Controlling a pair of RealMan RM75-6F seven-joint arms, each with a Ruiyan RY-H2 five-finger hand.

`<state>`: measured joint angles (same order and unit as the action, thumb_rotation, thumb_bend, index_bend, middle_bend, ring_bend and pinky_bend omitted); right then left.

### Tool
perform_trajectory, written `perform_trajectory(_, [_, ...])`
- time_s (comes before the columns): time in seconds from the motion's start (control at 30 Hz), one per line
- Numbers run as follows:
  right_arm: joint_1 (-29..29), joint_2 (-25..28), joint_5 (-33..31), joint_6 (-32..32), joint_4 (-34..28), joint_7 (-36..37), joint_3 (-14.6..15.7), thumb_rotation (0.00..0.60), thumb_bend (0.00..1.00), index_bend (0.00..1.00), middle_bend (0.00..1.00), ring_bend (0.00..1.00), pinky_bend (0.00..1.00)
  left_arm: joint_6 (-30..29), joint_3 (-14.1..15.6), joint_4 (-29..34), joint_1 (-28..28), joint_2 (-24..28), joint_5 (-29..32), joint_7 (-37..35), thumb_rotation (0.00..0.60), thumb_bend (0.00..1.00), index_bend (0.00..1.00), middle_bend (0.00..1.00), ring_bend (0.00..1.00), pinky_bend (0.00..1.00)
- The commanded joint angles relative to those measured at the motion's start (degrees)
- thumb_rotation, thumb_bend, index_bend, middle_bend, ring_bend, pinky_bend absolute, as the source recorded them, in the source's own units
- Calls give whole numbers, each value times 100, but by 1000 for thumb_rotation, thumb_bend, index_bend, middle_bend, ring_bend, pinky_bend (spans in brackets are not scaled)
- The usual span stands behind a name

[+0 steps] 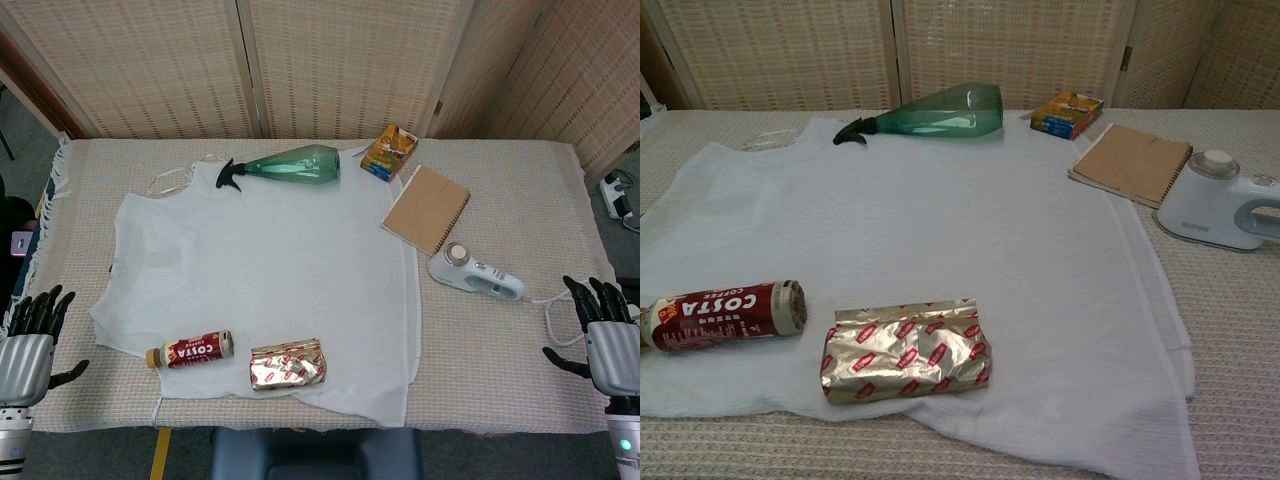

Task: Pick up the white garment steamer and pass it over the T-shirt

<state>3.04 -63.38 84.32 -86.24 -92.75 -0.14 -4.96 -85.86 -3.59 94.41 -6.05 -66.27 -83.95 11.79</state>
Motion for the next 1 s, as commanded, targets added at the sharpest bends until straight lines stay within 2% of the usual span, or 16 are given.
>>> perform_trajectory(0.03, [-3,-6,2,-11,1,-4,-6,600,0,0,133,0,30,-27,-15,-18,6,-34,5,22,600,164,0,14,0,0])
perform_trajectory(0.53, [102,-55,18,122,35,27,-31,600,0,0,129,4,69,-71,-3,-81,25,-80,-45,-77,600,165,0,14,0,0])
perform_trajectory(0.77, [448,-271,-465,455,236,-102,-430,600,2,3,163,115,236,-44,-16,-153,-7,-88,-83,-226,600,166,0,14,0,0])
perform_trajectory(1.0, [952,-594,-1203,1171,505,-427,-792,600,43,118,279,263,398,-42,-4,-205,-34,-114,-162,-303,600,165,0,14,0,0])
